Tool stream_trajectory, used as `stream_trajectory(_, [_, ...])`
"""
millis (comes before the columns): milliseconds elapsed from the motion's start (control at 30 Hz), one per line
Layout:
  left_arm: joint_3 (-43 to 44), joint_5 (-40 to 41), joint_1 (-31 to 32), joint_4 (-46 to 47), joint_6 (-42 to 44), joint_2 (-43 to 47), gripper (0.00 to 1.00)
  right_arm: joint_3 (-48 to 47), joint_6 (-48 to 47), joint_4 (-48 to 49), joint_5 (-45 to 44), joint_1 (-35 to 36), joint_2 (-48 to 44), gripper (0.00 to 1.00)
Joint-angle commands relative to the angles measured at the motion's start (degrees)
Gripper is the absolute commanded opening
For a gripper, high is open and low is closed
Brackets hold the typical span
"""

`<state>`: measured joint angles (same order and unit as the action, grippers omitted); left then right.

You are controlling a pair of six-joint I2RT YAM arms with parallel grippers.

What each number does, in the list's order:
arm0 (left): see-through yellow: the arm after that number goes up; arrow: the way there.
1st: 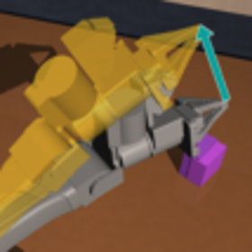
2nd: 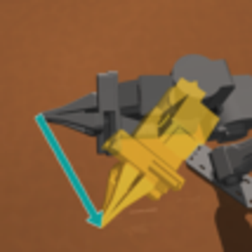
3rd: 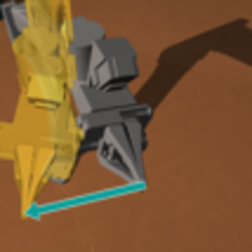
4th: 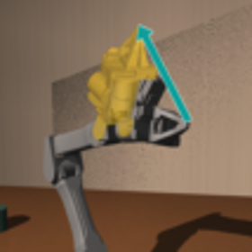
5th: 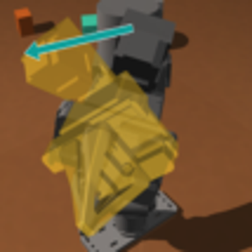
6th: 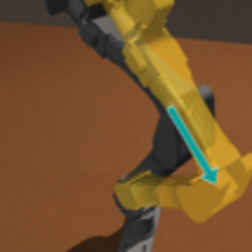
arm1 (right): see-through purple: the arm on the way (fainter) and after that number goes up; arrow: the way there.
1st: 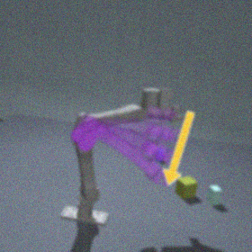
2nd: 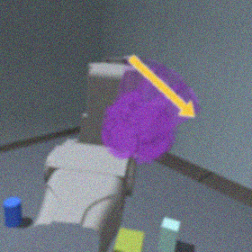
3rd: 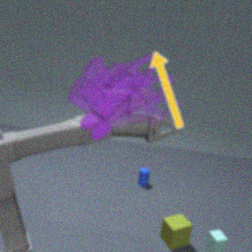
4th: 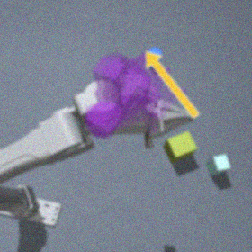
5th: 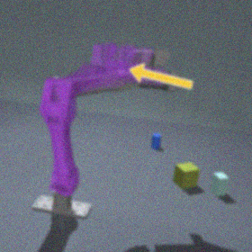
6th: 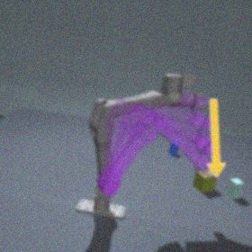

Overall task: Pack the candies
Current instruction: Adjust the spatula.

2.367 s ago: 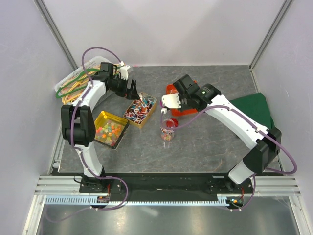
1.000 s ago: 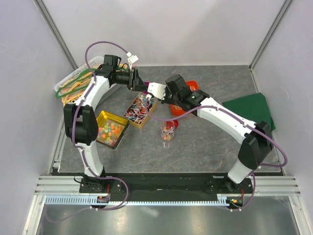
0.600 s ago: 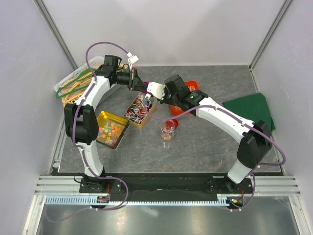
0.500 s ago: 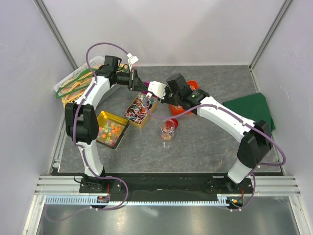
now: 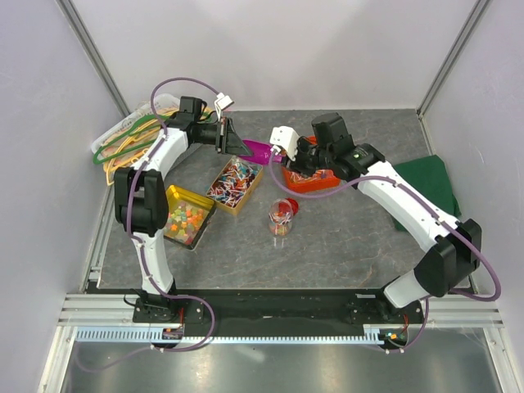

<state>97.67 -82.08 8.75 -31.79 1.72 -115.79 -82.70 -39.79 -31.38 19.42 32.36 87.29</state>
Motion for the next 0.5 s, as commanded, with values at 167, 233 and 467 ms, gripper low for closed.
stream_trajectory(167, [1.56,-7.74,-1.55,-0.38,-1.1,-0.75,0.02,1.04,-1.17,1.06,1.5,-2.39,-4.49,0.4])
stream_trajectory(233, [1.74,-7.92,-1.9,-0.38,-1.19,-1.1,0.02,1.39,-1.25,0.79,1.94,-2.48,-4.93,0.4])
stream_trajectory(467, [2.44,-8.53,-2.43,0.33,-2.77,-1.81,0.02,2.98,-1.96,0.61,1.59,-2.48,-5.64,0.43])
